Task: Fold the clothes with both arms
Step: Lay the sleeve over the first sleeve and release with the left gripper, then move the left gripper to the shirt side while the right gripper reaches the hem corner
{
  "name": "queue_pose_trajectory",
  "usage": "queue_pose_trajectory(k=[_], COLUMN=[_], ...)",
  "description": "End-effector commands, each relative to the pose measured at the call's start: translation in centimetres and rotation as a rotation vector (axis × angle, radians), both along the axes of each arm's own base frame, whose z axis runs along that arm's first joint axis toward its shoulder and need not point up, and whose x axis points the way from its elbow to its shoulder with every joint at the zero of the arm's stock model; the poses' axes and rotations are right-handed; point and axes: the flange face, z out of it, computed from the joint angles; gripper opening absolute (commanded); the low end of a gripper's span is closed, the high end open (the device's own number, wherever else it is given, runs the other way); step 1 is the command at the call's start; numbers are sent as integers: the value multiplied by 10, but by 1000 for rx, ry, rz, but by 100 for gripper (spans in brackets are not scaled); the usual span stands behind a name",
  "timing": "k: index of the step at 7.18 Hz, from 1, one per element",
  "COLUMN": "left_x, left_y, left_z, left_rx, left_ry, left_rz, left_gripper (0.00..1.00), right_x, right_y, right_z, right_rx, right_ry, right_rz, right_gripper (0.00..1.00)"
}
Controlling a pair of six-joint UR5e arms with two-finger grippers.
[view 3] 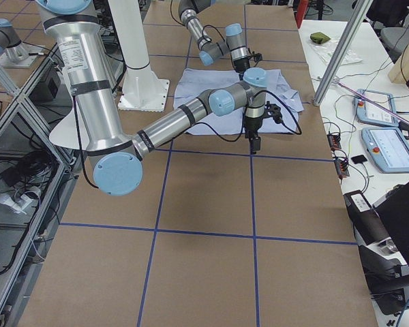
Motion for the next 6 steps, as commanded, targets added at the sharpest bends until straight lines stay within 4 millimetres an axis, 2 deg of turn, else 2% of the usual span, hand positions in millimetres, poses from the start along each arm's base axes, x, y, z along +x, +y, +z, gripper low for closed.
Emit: queue_pose_trajectory(k=[1, 2, 3, 4, 5, 6], left_x=[-60, -90, -118, -149, -173, -185], left_y=[31, 45, 62, 82, 98, 106], left_z=[62, 57, 35, 30, 55, 72], left_rx=[-30, -47, -58, -17, 22, 49], left_ry=[-43, -109, -185, -235, -264, -292], left_rz=[9, 5, 7, 20, 31, 39], left_gripper=[99, 99, 99, 99, 99, 99], right_x=[-32, -57, -70, -87, -113, -148], right_y=[36, 65, 96, 123, 148, 181], right_z=[-21, -17, -2, 0, -12, -14], right_rx=[-29, -35, -61, -92, -139, -151], right_ry=[-57, -120, -183, -212, -223, -197], right_rz=[53, 78, 111, 99, 113, 115], right_gripper=[100, 100, 100, 100, 100, 100])
